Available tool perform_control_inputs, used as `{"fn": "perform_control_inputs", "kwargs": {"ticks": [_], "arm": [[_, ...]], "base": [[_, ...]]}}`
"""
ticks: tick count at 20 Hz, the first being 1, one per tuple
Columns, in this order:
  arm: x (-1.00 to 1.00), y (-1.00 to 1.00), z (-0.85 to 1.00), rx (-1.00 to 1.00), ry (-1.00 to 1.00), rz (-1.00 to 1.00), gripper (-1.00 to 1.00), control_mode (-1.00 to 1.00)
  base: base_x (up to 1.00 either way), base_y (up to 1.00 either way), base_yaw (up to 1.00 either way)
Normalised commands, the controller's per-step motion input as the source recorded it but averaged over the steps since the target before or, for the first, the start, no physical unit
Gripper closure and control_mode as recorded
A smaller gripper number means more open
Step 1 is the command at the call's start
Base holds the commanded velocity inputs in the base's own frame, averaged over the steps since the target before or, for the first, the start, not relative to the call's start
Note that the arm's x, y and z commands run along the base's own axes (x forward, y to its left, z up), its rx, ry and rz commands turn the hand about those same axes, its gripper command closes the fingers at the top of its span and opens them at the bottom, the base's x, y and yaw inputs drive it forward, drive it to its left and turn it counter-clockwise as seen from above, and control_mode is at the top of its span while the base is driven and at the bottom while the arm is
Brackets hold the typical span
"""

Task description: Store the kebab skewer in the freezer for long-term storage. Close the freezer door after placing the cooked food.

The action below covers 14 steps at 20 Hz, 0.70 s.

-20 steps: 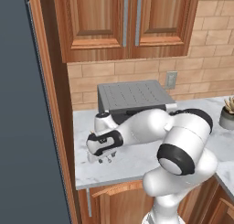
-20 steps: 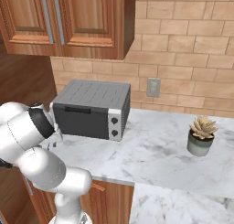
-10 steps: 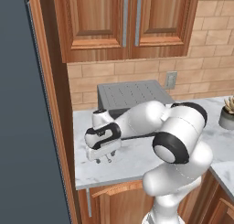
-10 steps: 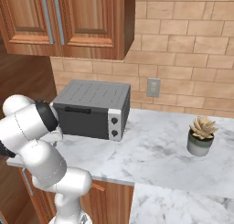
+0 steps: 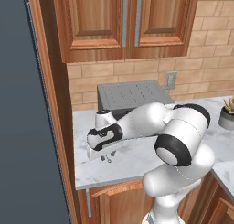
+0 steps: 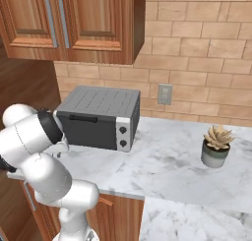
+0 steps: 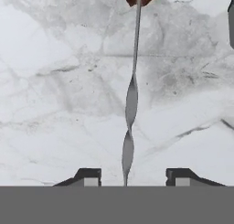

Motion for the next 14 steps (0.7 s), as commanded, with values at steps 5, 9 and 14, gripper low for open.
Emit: {"fn": "perform_control_inputs", "kwargs": {"ticks": [5,9,14], "arm": [[0.00,0.01,-0.05,0.01,-0.10,0.00,1.00,-1.00],[0.00,0.08,0.00,0.00,0.00,0.00,1.00,-1.00],[0.00,0.08,0.00,0.00,0.00,0.00,1.00,-1.00]], "base": [[0.00,0.00,0.00],[0.00,0.00,0.00],[0.00,0.00,0.00]]}}
